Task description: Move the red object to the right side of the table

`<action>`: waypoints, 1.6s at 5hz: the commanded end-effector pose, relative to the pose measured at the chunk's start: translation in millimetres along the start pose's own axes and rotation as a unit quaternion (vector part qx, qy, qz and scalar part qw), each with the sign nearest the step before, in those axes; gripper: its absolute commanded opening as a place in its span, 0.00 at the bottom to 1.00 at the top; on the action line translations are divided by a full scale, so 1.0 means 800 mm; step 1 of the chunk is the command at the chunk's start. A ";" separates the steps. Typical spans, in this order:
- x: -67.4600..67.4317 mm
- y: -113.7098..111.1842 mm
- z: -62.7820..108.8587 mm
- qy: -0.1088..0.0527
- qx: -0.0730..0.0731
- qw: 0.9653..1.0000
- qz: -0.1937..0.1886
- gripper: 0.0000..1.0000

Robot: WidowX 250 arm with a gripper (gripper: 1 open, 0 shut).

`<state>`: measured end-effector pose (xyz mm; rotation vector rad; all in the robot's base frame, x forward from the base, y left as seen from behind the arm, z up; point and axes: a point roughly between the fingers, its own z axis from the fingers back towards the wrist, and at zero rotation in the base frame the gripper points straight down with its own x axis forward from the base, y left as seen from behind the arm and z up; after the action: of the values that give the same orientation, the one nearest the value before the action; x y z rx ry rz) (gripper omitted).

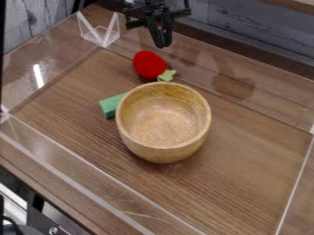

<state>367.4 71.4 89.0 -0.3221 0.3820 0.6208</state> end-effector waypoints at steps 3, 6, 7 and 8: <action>0.009 0.008 -0.004 -0.035 0.013 0.999 0.012 1.00; 0.020 0.012 -0.029 -0.036 0.023 0.999 0.025 0.00; 0.010 0.008 -0.014 -0.026 0.017 0.999 0.019 0.00; 0.000 0.003 0.002 -0.013 0.010 1.000 0.014 0.00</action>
<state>360.2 73.2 61.5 -0.2882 0.4531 0.6616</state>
